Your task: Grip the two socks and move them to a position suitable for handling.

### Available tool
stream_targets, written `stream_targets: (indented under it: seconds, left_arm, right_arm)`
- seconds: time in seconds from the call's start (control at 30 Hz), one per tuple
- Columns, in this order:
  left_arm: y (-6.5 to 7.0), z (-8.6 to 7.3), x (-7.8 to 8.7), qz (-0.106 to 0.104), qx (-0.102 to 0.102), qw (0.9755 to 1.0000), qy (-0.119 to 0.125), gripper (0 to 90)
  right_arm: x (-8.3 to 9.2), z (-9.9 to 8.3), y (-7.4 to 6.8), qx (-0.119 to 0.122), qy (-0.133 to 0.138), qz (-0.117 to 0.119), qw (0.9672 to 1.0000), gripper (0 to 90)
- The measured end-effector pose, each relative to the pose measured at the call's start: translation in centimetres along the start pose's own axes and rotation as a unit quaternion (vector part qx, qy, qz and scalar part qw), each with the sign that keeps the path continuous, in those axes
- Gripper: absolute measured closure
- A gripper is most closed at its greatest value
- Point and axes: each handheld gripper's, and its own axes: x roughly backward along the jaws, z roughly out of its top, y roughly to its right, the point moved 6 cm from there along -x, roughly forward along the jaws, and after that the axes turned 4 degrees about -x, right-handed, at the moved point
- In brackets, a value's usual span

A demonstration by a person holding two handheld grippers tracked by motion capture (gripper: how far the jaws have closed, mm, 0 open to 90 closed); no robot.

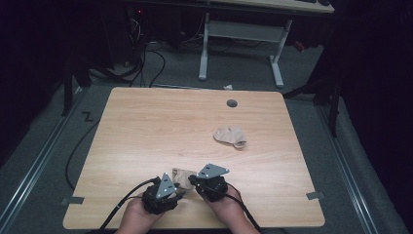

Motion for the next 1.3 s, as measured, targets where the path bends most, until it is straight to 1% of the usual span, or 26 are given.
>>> stream_targets:
  seconds: [0.07, 0.1, 0.13, 0.23, 0.27, 0.3, 0.37, 0.5, 0.53, 0.57, 0.6, 0.63, 0.67, 0.7, 0.73, 0.8, 0.83, 0.93, 0.97, 1.0, 1.1, 1.13, 1.2, 1.27, 1.3]
  left_arm:
    - [0.1, 0.0, -0.3, -0.002, -0.002, 1.0000, -0.003, 62.8]
    - [0.3, 0.2, -0.8, -0.003, -0.005, 1.0000, -0.008, 62.8]
    - [0.5, 0.3, -1.4, -0.003, -0.006, 0.9999, -0.011, 61.9]
    - [0.5, 0.3, -2.3, -0.003, -0.003, 0.9998, -0.021, 61.9]
    - [0.5, 0.3, -2.3, -0.003, -0.003, 0.9998, -0.021, 62.5]
    - [0.5, 0.2, -2.6, -0.004, -0.001, 0.9996, -0.027, 63.6]
    - [0.4, 0.1, -2.7, -0.004, -0.003, 0.9995, -0.031, 64.9]
    - [0.3, 0.0, -2.6, -0.009, 0.003, 0.9994, -0.032, 66.5]
    - [0.3, 0.0, -2.6, -0.009, 0.003, 0.9994, -0.032, 66.7]
    - [0.2, -0.1, -2.5, -0.011, 0.004, 0.9994, -0.032, 66.8]
    - [0.2, -0.1, -2.4, -0.012, 0.003, 0.9993, -0.034, 66.8]
    - [0.2, -0.1, -2.4, -0.012, 0.003, 0.9993, -0.034, 66.9]
    - [0.1, -0.3, -2.2, -0.013, 0.004, 0.9993, -0.035, 67.0]
    - [0.1, -0.3, -2.2, -0.013, 0.004, 0.9993, -0.035, 67.0]
    - [-0.2, -0.5, -2.0, -0.010, 0.005, 0.9992, -0.038, 67.0]
    - [-0.4, -0.7, -1.8, -0.007, 0.006, 0.9992, -0.039, 67.1]
    - [-0.9, -1.1, -1.5, -0.005, 0.010, 0.9991, -0.042, 67.1]
    - [-1.9, -1.7, -1.0, -0.001, 0.026, 0.9987, -0.045, 67.1]
    - [-1.9, -1.7, -1.0, -0.001, 0.026, 0.9987, -0.045, 67.1]
    - [-2.6, -2.0, -0.6, 0.004, 0.037, 0.9983, -0.046, 67.1]
    - [-3.4, -2.3, -0.4, 0.013, 0.045, 0.9977, -0.049, 67.2]
    - [-3.4, -2.3, -0.4, 0.013, 0.045, 0.9977, -0.049, 67.4]
    - [-3.8, -2.5, -0.4, 0.017, 0.051, 0.9972, -0.051, 67.6]
    - [-3.9, -2.4, -0.4, 0.020, 0.052, 0.9972, -0.050, 67.5]
    - [-4.0, -2.4, -0.3, 0.021, 0.054, 0.9972, -0.047, 67.5]
  right_arm:
    - [0.2, 0.0, 0.4, -0.012, 0.004, 0.000, 0.9999, 86.6]
    - [0.2, 0.0, 0.4, -0.012, 0.004, 0.000, 0.9999, 86.6]
    - [0.5, 0.0, 0.9, -0.023, 0.010, 0.001, 0.9997, 86.6]
    - [0.7, 0.0, 1.2, -0.030, 0.014, 0.003, 0.9995, 86.6]
    - [0.8, -0.1, 1.2, -0.034, 0.014, 0.003, 0.9993, 86.6]
    - [0.8, -0.1, 1.3, -0.035, 0.016, 0.002, 0.9993, 86.6]
    - [1.0, -0.1, 1.5, -0.039, 0.018, 0.000, 0.9991, 86.6]
    - [1.5, -0.1, 2.3, -0.049, 0.024, -0.009, 0.9985, 86.5]
    - [1.5, -0.1, 2.3, -0.049, 0.024, -0.009, 0.9985, 86.5]
    - [1.8, -0.3, 2.9, -0.054, 0.024, -0.015, 0.9981, 86.5]
    - [2.0, -0.4, 3.3, -0.058, 0.026, -0.019, 0.9978, 86.4]
    - [2.0, -0.4, 3.3, -0.058, 0.026, -0.019, 0.9978, 86.4]
    - [2.4, -0.7, 3.9, -0.065, 0.027, -0.026, 0.9972, 86.4]
    - [2.4, -0.7, 3.9, -0.065, 0.027, -0.026, 0.9972, 86.4]
    - [2.7, -1.1, 4.4, -0.071, 0.025, -0.030, 0.9967, 86.3]
    - [2.8, -1.2, 4.6, -0.073, 0.023, -0.030, 0.9966, 86.3]
    - [3.0, -1.5, 4.8, -0.075, 0.021, -0.032, 0.9965, 86.3]
    - [3.1, -1.8, 4.9, -0.076, 0.016, -0.029, 0.9966, 86.2]
    - [3.1, -1.8, 4.9, -0.076, 0.016, -0.029, 0.9966, 86.2]
    - [3.0, -2.0, 4.8, -0.076, 0.012, -0.026, 0.9967, 86.1]
    - [2.9, -2.0, 4.8, -0.078, 0.012, -0.024, 0.9966, 85.3]
    - [2.9, -2.0, 4.8, -0.078, 0.012, -0.024, 0.9966, 85.3]
    - [2.8, -1.8, 5.2, -0.081, 0.016, -0.032, 0.9961, 77.9]
    - [3.0, -1.6, 5.4, -0.084, 0.021, -0.035, 0.9956, 75.3]
    - [3.2, -1.4, 5.3, -0.082, 0.027, -0.034, 0.9957, 74.0]
